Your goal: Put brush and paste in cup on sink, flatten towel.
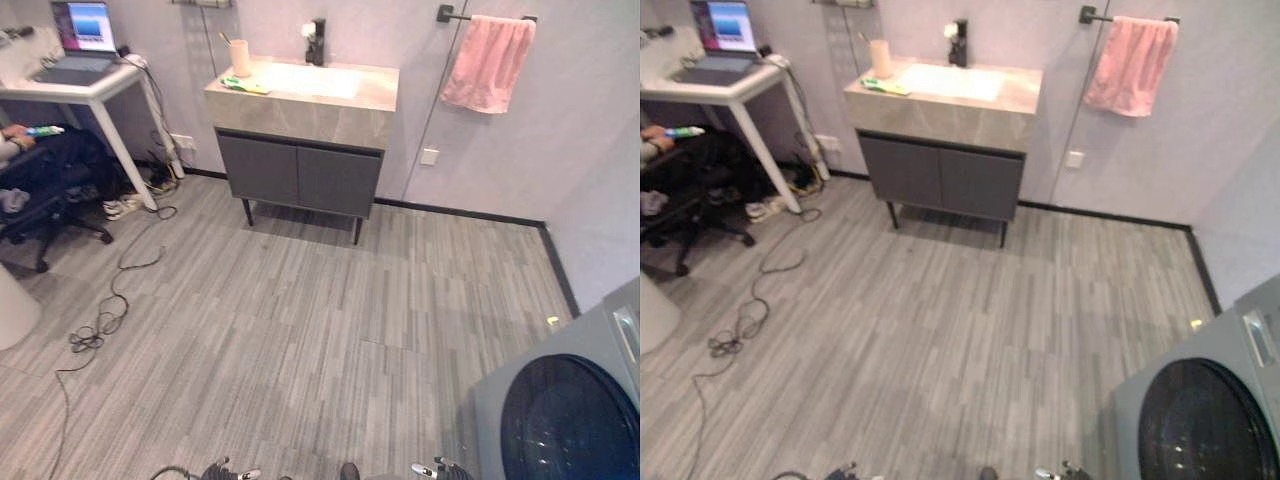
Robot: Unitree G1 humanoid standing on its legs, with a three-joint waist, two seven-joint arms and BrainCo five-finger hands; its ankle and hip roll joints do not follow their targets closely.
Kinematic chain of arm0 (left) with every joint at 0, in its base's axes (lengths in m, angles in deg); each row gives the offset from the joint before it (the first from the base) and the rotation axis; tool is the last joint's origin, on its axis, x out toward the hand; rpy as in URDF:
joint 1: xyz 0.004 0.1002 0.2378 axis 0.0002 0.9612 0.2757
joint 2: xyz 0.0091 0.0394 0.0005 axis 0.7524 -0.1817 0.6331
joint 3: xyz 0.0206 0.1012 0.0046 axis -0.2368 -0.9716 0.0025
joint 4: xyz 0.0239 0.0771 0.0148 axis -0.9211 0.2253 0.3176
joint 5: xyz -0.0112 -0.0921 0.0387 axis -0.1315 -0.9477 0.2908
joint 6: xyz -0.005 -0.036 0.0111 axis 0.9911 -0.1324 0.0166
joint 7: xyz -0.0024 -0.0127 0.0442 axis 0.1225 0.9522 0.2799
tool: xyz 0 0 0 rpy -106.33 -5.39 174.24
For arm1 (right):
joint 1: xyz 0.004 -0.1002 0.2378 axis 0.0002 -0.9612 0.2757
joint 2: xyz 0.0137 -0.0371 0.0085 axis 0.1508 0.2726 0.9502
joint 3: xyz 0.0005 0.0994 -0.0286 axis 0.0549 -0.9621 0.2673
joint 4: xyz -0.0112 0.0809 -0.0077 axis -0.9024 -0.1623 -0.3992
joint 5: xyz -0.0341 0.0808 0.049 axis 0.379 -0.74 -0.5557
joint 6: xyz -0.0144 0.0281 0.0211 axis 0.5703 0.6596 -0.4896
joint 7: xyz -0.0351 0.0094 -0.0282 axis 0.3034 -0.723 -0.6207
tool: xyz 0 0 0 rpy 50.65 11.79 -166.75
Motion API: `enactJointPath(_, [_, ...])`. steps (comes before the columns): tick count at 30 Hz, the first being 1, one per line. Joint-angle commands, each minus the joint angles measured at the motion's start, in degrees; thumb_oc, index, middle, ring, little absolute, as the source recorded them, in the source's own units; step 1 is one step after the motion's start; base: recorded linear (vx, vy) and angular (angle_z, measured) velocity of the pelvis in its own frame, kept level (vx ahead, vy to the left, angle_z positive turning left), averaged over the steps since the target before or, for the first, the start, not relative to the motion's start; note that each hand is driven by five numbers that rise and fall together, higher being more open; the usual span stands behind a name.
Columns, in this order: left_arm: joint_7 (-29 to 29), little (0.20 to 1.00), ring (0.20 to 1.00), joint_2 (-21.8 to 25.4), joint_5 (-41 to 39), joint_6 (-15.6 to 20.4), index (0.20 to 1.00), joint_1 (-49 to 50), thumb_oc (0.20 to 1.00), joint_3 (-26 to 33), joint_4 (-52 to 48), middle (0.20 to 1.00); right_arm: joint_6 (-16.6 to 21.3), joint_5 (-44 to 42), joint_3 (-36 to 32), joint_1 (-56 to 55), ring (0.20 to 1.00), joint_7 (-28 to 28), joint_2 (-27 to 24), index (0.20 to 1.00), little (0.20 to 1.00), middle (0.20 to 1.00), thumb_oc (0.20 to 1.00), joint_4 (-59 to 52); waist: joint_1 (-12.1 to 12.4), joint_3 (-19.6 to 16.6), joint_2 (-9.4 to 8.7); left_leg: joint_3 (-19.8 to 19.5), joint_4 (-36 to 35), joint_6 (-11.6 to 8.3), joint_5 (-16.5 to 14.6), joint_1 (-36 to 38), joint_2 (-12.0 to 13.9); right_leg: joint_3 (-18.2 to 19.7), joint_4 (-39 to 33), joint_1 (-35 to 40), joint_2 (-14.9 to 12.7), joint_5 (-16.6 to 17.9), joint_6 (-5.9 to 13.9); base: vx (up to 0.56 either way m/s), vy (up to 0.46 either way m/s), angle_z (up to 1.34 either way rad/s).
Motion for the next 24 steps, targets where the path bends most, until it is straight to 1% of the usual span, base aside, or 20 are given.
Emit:
enactJointPath(1, [-0.7, 1.0, 1.0, 1.1, 0.3, 2.1, 1.0, -1.6, 1.0, 0.9, -0.8, 1.0, 1.4, 0.7, 1.8, 2.5, 1.0, -0.8, -3.2, 1.0, 1.0, 1.0, 1.0, -2.4, -1.0, 2.4, 1.5, 1.1, -1.6, -3.11, 1.5, 3.1, 0.9, -2.0, -0.8, 0.8, -2.1, 2.9, 4.67, 0.0, 0.0, 0.0])
enactJointPath(7, [-1.5, 1.0, 1.0, 1.2, -0.3, 2.1, 1.0, -1.3, 1.0, 1.9, -0.5, 1.0, 1.7, 1.3, 2.4, 1.8, 1.0, -0.8, -3.3, 1.0, 1.0, 1.0, 1.0, -5.7, -0.7, 2.1, 1.29, 1.0, -1.8, -3.15, 1.4, 3.7, 0.8, -2.3, -0.5, 1.3, -2.2, 2.6, 4.76, 0.0, 0.0, 0.0])
enactJointPath(15, [-1.1, 1.0, 1.0, 1.0, 2.1, 1.7, 1.0, -0.7, 1.0, 1.3, 1.6, 1.0, 1.5, 3.2, 3.0, 1.2, 1.0, -1.1, -4.0, 1.0, 1.0, 1.0, 1.0, -6.8, -0.7, 1.4, 1.41, 1.0, -2.0, -3.4, 1.3, 4.4, 1.0, -2.4, -1.2, 2.1, -2.0, 2.5, 4.81, 0.0, 0.0, 0.0])
enactJointPath(19, [-1.2, 1.0, 1.0, 1.1, 4.8, 1.7, 1.0, -1.0, 1.0, -0.6, 1.5, 1.0, 1.1, 3.4, 3.2, 1.5, 1.0, -0.9, -4.0, 1.0, 1.0, 1.0, 1.0, -7.2, -0.9, 1.6, 1.38, 0.9, -1.6, -3.38, 1.2, 4.1, 1.0, -2.4, -1.0, 1.9, -2.0, 2.4, 4.74, 0.0, 0.0, 0.0])
enactJointPath(20, [-1.0, 1.0, 1.0, 1.3, 6.6, 1.7, 1.0, -1.0, 1.0, -1.7, 1.2, 1.0, 1.2, 3.7, 3.6, 1.3, 1.0, -1.2, -4.2, 1.0, 1.0, 1.0, 1.0, -8.9, -0.9, 1.7, 1.36, 1.0, -1.4, -3.33, 1.0, 4.1, 1.0, -2.4, -1.0, 2.0, -2.0, 2.3, 4.79, 0.0, 0.0, 0.0])
enactJointPath(22, [-1.4, 1.0, 1.0, 1.6, 7.0, 1.7, 1.0, -0.6, 1.0, -1.6, 1.2, 1.0, 1.2, 4.1, 3.4, 0.7, 1.0, -1.2, -4.7, 1.0, 1.0, 1.0, 1.0, -11.6, -0.8, 1.8, 1.28, 1.0, -0.8, -3.15, 0.6, 3.9, 0.8, -2.1, -0.6, 1.9, -2.1, 2.2, 4.86, 0.0, 0.0, 0.0])
enactJointPath(24, [-1.9, 1.0, 1.0, 1.8, 6.9, 1.8, 1.0, -1.2, 1.0, -1.8, 0.9, 1.0, 1.4, 2.8, 2.7, 0.7, 1.0, -0.9, -4.8, 1.0, 1.0, 1.0, 1.0, -13.0, -1.1, 2.8, 0.94, 0.9, 2.0, -3.15, -0.1, 2.2, 1.1, -2.0, 1.8, 0.5, -2.4, 1.6, 4.74, -0.1, 0.003, -0.01])
